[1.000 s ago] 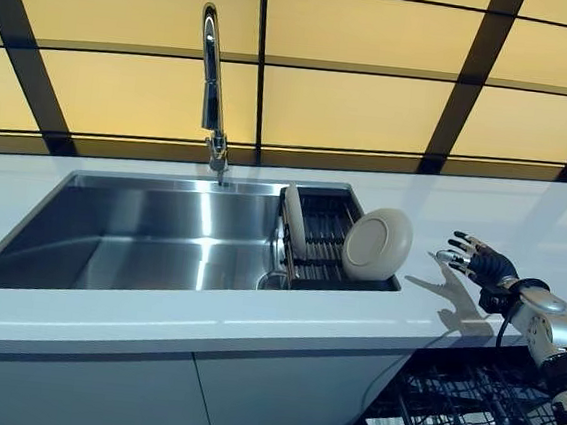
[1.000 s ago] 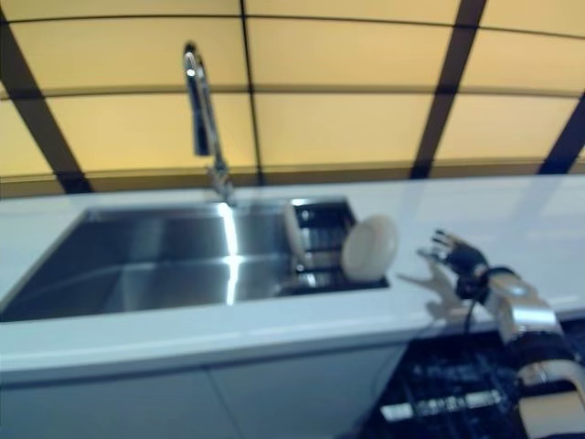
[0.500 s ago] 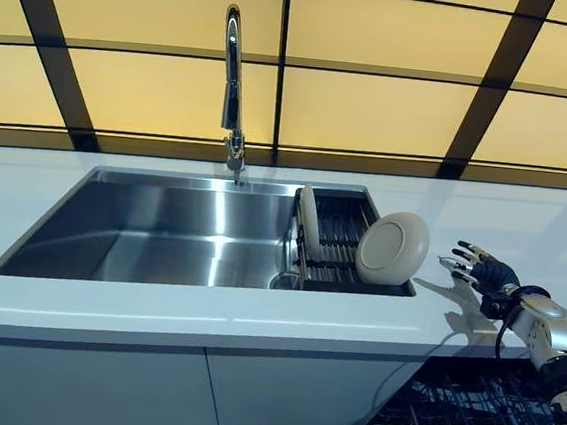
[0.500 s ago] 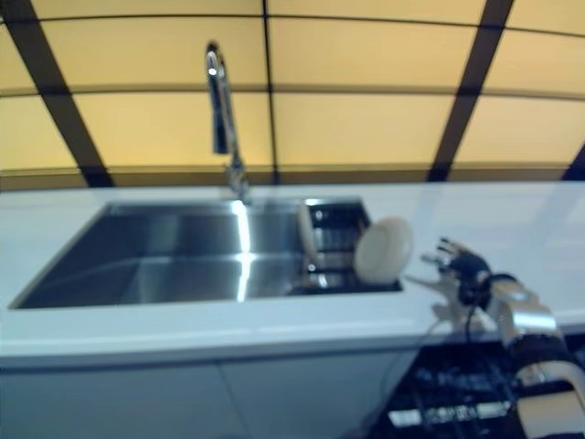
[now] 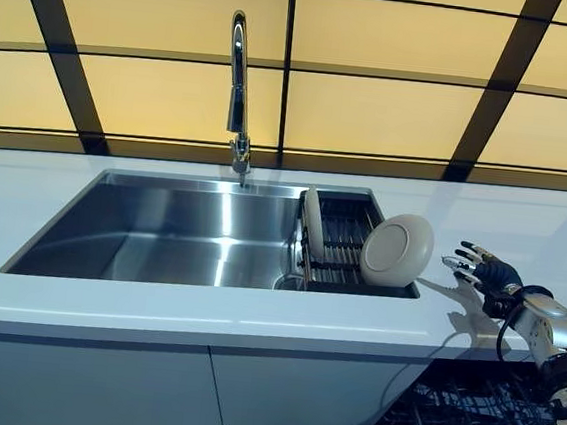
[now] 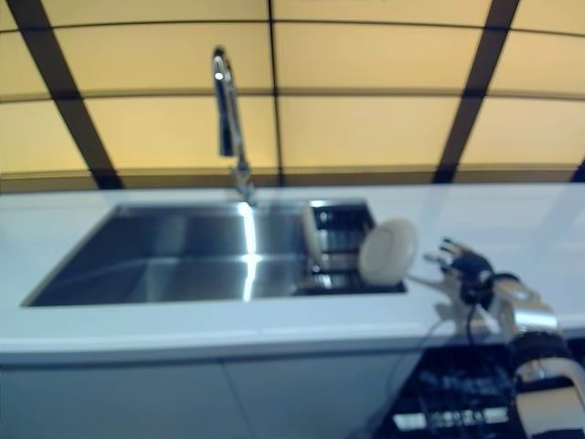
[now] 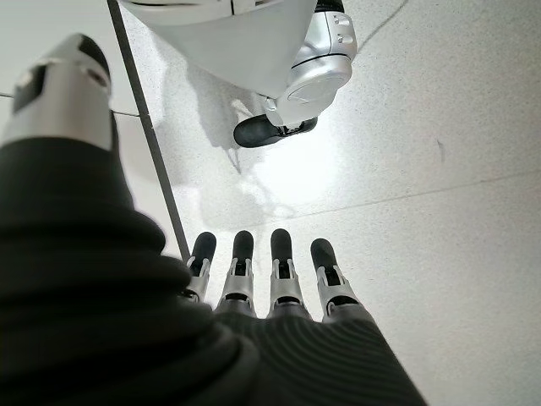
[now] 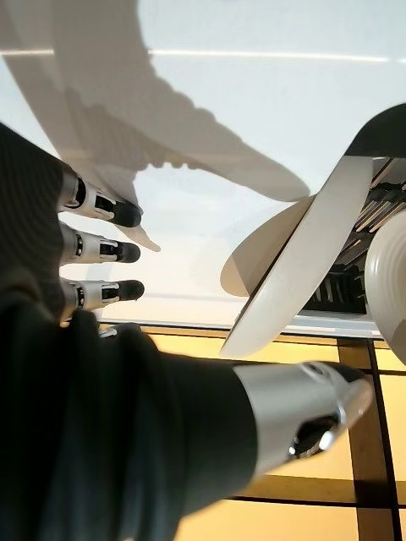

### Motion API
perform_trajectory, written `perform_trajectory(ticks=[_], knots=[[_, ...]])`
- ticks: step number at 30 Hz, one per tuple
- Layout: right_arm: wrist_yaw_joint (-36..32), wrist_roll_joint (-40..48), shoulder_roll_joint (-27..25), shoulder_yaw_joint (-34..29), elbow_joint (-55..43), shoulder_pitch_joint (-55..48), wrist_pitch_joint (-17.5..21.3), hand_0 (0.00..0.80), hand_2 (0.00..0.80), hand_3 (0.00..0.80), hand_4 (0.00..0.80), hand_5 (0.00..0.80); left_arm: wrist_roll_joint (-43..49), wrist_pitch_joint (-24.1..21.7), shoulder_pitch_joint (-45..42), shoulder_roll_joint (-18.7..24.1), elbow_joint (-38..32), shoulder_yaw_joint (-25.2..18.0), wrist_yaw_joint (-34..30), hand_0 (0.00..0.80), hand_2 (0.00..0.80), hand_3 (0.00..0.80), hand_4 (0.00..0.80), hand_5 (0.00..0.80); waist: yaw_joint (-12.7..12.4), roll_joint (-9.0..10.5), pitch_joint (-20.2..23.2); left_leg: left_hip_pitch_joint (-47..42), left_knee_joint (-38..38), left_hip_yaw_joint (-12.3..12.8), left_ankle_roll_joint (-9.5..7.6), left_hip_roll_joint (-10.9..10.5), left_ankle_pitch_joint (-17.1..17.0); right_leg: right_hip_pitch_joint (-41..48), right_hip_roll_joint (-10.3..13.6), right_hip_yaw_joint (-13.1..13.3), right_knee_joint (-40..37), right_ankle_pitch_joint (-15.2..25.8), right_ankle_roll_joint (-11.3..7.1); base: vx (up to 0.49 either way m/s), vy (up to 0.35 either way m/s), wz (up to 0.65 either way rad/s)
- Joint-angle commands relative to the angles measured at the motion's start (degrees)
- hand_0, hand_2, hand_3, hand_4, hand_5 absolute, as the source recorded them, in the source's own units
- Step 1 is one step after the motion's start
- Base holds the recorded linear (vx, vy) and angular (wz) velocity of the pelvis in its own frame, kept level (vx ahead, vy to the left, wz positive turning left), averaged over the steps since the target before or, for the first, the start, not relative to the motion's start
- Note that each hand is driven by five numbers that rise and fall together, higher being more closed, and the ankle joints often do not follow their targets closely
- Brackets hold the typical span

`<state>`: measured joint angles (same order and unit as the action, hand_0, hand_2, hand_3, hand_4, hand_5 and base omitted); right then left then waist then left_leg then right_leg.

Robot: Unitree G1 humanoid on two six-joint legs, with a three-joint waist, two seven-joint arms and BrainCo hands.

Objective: Take plates into dishwasher

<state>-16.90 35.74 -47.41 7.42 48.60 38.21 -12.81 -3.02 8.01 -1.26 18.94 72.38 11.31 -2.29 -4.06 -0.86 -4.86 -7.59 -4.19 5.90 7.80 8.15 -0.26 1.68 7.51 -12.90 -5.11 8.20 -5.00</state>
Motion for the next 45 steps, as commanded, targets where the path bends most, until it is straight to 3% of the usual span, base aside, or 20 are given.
perform_trajectory(ticks=[1, 27, 45], knots=[[-0.24, 2.09, 2.17, 1.32, 2.96, 8.81, 1.28, 0.000, 0.000, 0.000, 0.000, 0.000, 0.64, -0.70, 3.11, 1.40, 2.27, 4.01, 0.27, 0.000, 0.000, 0.000, 0.000, 0.000, -1.98, 2.48, -1.93, 3.25, -0.81, -1.38, -2.47, -2.71, -2.84, 3.10, 1.81, -0.27, 0.53, -3.08, -1.42, 0.004, 0.006, 0.08], [-0.79, 1.18, 2.59, 3.67, 3.40, 12.77, 0.08, 0.000, 0.000, 0.000, 0.000, 0.000, 1.52, -1.18, 2.52, 1.55, 4.26, 3.22, 0.01, 0.000, 0.000, 0.000, 0.000, 0.000, -3.40, 3.93, -0.40, 1.81, -0.81, -1.61, -2.80, -2.95, -2.31, 5.13, 2.13, -0.66, 0.41, -3.55, -1.29, 0.011, 0.003, 0.01], [-3.81, -4.30, 3.53, 6.12, 10.01, 13.56, -2.71, 0.000, 0.000, 0.000, 0.000, 0.000, 0.42, -1.76, 2.26, 1.48, 3.88, 3.77, -0.68, 0.000, 0.000, 0.000, 0.000, 0.000, -4.68, 3.36, -1.94, 2.57, -0.81, -2.61, -3.08, -3.32, -2.51, 4.41, 2.57, -0.99, 0.58, -3.13, -1.41, 0.007, 0.003, 0.02]])
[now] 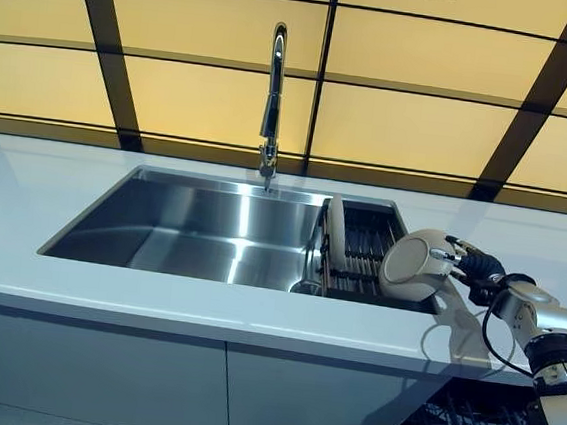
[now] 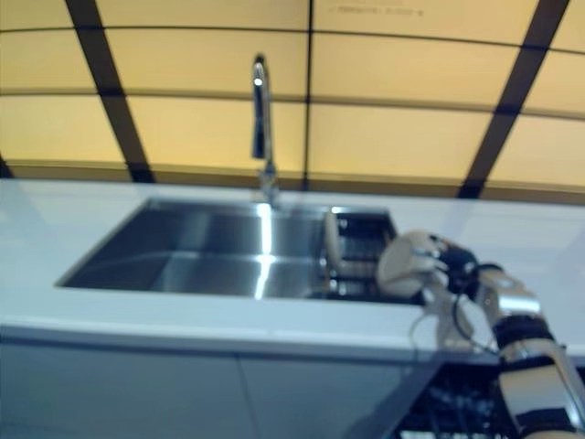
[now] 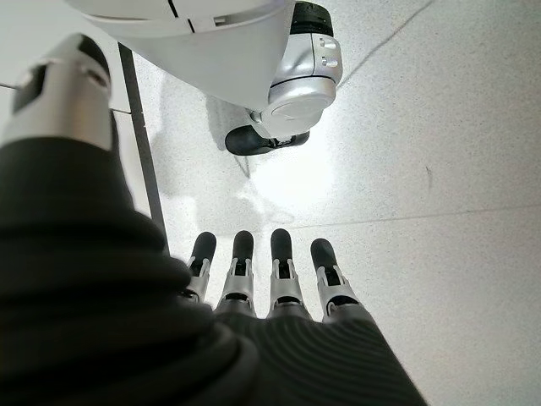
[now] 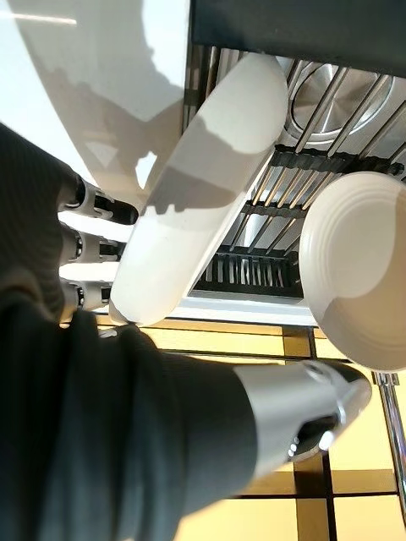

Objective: Take plates into dishwasher

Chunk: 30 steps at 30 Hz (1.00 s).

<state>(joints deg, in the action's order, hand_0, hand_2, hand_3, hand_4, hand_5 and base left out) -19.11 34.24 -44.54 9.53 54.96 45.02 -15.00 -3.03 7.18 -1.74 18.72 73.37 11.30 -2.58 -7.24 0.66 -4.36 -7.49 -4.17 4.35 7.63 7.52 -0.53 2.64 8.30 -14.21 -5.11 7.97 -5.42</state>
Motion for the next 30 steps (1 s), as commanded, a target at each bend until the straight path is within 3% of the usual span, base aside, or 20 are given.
perform_trajectory(ticks=[1, 16, 30], knots=[[-1.35, -3.02, 0.74, 4.11, 3.78, 6.87, -0.57, 0.000, 0.000, 0.000, 0.000, 0.000, 0.29, -0.88, 2.77, 1.62, 2.80, 3.86, -0.39, 0.000, 0.000, 0.000, 0.000, 0.000, -1.55, 1.79, -2.53, 2.52, -0.83, -1.11, -2.91, -2.69, -2.26, 3.42, 1.80, 0.32, 0.57, -2.89, -1.00, 0.000, 0.000, 0.00], [-0.33, -0.35, 2.08, 3.41, 6.72, 7.47, -2.95, 0.000, 0.000, 0.000, 0.000, 0.000, 0.25, -1.63, 2.55, 1.24, 2.21, 4.59, -0.42, 0.000, 0.000, 0.000, 0.000, 0.000, -2.12, 1.32, -3.30, 2.84, -0.83, -1.65, -3.01, -2.90, -2.32, 3.27, 1.96, 0.20, 0.62, -2.86, -0.97, 0.000, 0.000, 0.00], [2.60, 2.71, 1.74, 1.48, 5.87, 6.62, -1.52, 0.000, 0.000, 0.000, 0.000, 0.000, -0.28, -1.21, 1.67, 1.66, 0.66, 5.87, -0.71, 0.000, 0.000, 0.000, 0.000, 0.000, -1.96, 0.83, -3.37, 2.90, -0.83, -1.79, -2.97, -2.96, -2.37, 3.16, 1.85, 0.49, 0.57, -2.79, -1.05, 0.000, 0.000, 0.00]])
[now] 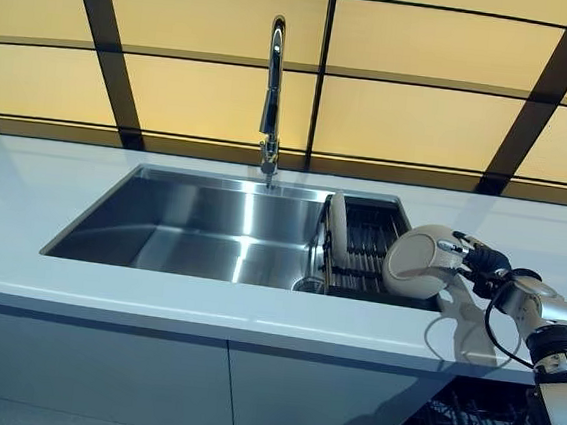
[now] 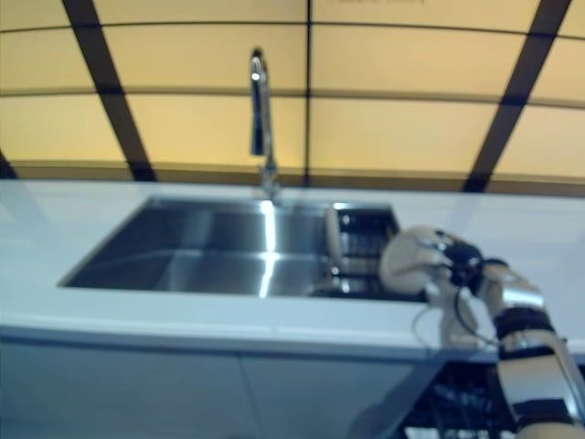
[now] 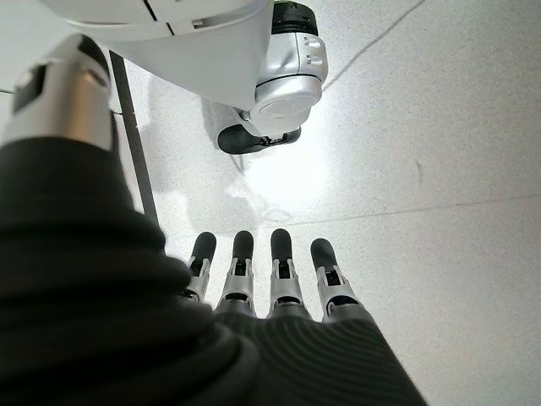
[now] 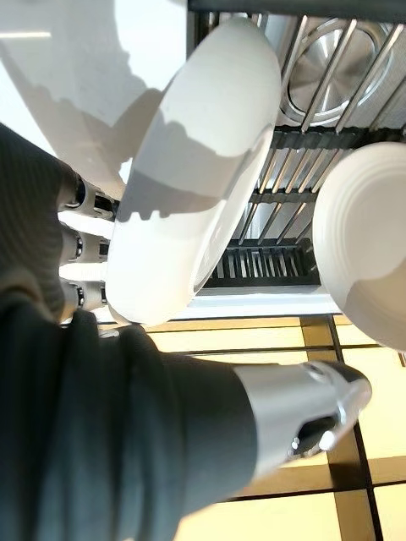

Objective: Take plates into dishwasher

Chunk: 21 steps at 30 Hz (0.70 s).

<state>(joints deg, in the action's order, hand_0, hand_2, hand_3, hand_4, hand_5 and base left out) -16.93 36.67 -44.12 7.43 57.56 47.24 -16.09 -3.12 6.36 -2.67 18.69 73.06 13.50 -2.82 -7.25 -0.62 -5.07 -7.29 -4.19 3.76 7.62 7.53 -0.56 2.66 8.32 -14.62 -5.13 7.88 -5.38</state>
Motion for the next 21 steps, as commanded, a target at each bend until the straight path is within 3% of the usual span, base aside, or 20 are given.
perform_trajectory(ticks=[1, 9, 21], knots=[[1.13, -0.31, 0.76, 3.65, 2.66, 4.33, -0.14, 0.000, 0.000, 0.000, 0.000, 0.000, -0.33, -0.14, 2.53, 1.79, 0.63, 3.82, -0.48, 0.000, 0.000, 0.000, 0.000, 0.000, -1.80, 2.20, -2.61, 2.68, -0.81, -1.09, -2.96, -2.96, -2.32, 3.09, 1.78, 1.04, 0.58, -2.68, -1.12, 0.000, 0.000, 0.00], [0.19, -6.16, -3.33, 5.81, 2.30, 5.02, -0.56, 0.000, 0.000, 0.000, 0.000, 0.000, -0.46, 0.64, 2.23, 2.32, -0.33, 3.91, -0.52, 0.000, 0.000, 0.000, 0.000, 0.000, -1.09, 2.91, -2.18, 2.33, -0.81, -0.39, -2.91, -2.66, -2.36, 3.04, 1.48, 1.74, 0.62, -2.62, -1.27, 0.000, 0.000, 0.00], [-0.90, -7.55, -6.75, 6.82, 2.79, 5.00, -0.86, 0.000, 0.000, 0.000, 0.000, 0.000, -0.45, 1.09, 2.10, 3.07, -0.87, 4.04, -0.68, 0.000, 0.000, 0.000, 0.000, 0.000, -0.56, 3.42, -2.04, 2.05, -0.81, 0.24, -2.95, -2.25, -2.38, 3.10, 1.17, 2.31, 0.50, -2.57, -1.34, 0.001, -0.003, -0.01]])
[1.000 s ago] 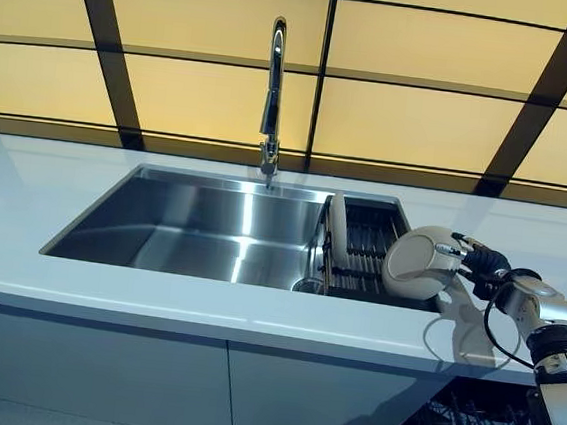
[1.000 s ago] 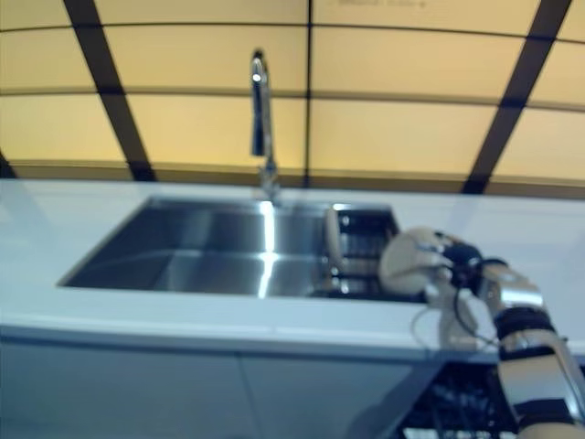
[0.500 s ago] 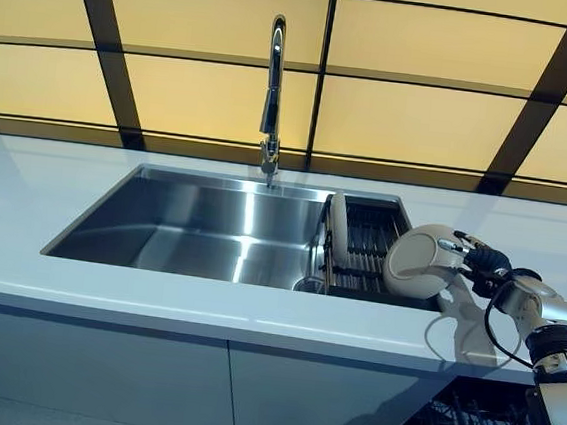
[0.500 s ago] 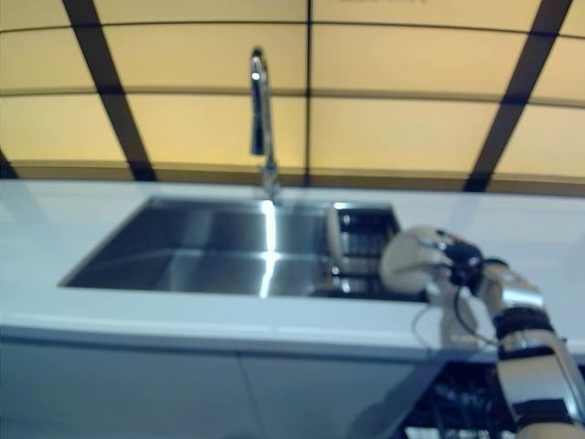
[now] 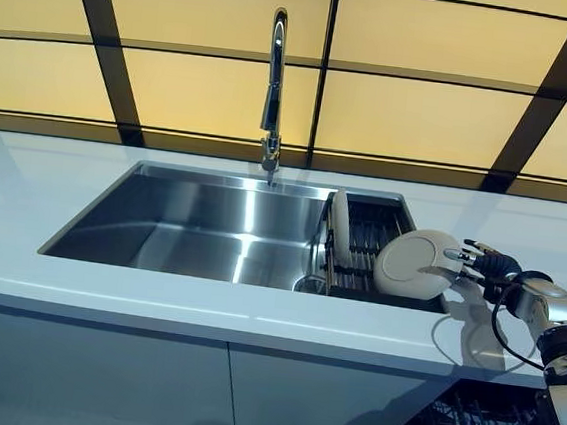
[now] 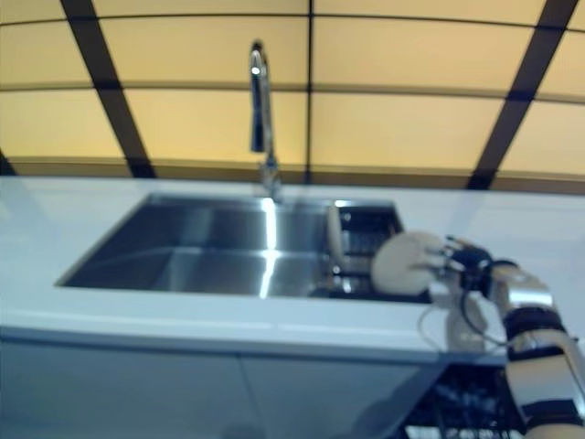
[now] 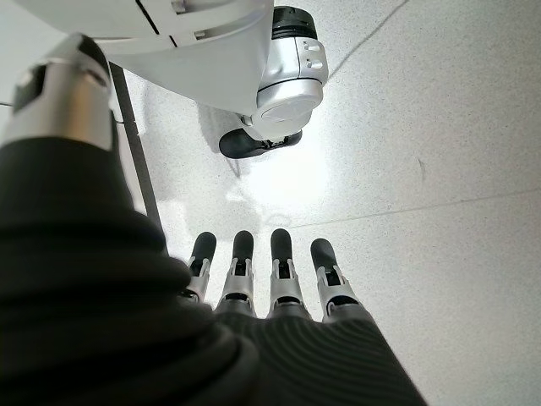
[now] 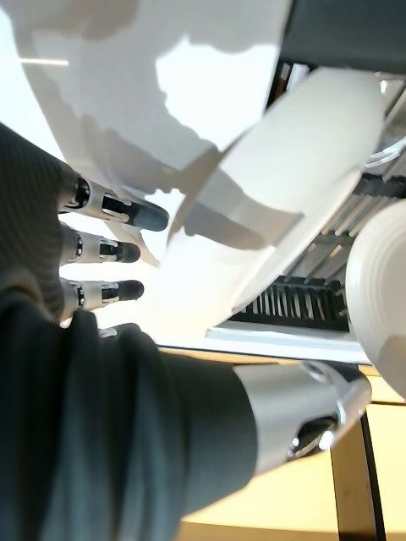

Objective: Take plates into dishwasher

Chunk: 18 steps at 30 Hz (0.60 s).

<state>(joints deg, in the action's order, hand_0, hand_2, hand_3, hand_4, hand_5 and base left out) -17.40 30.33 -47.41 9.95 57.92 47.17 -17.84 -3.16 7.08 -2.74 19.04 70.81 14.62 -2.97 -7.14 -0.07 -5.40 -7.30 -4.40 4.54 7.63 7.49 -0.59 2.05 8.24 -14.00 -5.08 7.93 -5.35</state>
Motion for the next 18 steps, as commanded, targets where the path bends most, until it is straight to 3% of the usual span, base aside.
perform_trajectory(ticks=[1, 11, 18], knots=[[-0.49, -1.15, -3.57, 4.27, 2.52, 5.03, 0.91, 0.000, 0.000, 0.000, 0.000, 0.000, -0.32, 0.32, 2.16, 2.76, 1.44, 2.87, -0.57, 0.000, 0.000, 0.000, 0.000, 0.000, -0.65, 2.90, -1.70, 2.06, -0.60, -0.52, -2.95, -2.21, -2.35, 3.72, 1.25, 1.70, 0.45, -2.62, -1.37, 0.000, 0.000, 0.00], [-2.05, -1.68, -3.82, 3.89, 2.41, 4.55, -0.50, 0.000, 0.000, 0.000, 0.000, 0.000, 0.30, -0.04, 2.84, 2.46, 2.71, 1.98, -0.36, 0.000, 0.000, 0.000, 0.000, 0.000, -0.28, 3.33, -1.59, 2.11, -0.60, -0.30, -2.93, -2.17, -2.22, 3.55, 1.17, 1.91, 0.48, -2.75, -1.25, 0.000, 0.000, 0.00], [-6.56, -1.70, -3.90, 3.16, 4.47, 3.53, -3.98, 0.000, 0.000, 0.000, 0.000, 0.000, 0.63, -0.58, 2.95, 2.43, 3.25, 1.70, -0.38, 0.000, 0.000, 0.000, 0.000, 0.000, -0.51, 3.49, -1.79, 2.34, -0.60, -0.58, -3.00, -2.24, -2.13, 3.42, 1.20, 1.81, 0.51, -2.78, -1.21, 0.000, 0.000, 0.00]])
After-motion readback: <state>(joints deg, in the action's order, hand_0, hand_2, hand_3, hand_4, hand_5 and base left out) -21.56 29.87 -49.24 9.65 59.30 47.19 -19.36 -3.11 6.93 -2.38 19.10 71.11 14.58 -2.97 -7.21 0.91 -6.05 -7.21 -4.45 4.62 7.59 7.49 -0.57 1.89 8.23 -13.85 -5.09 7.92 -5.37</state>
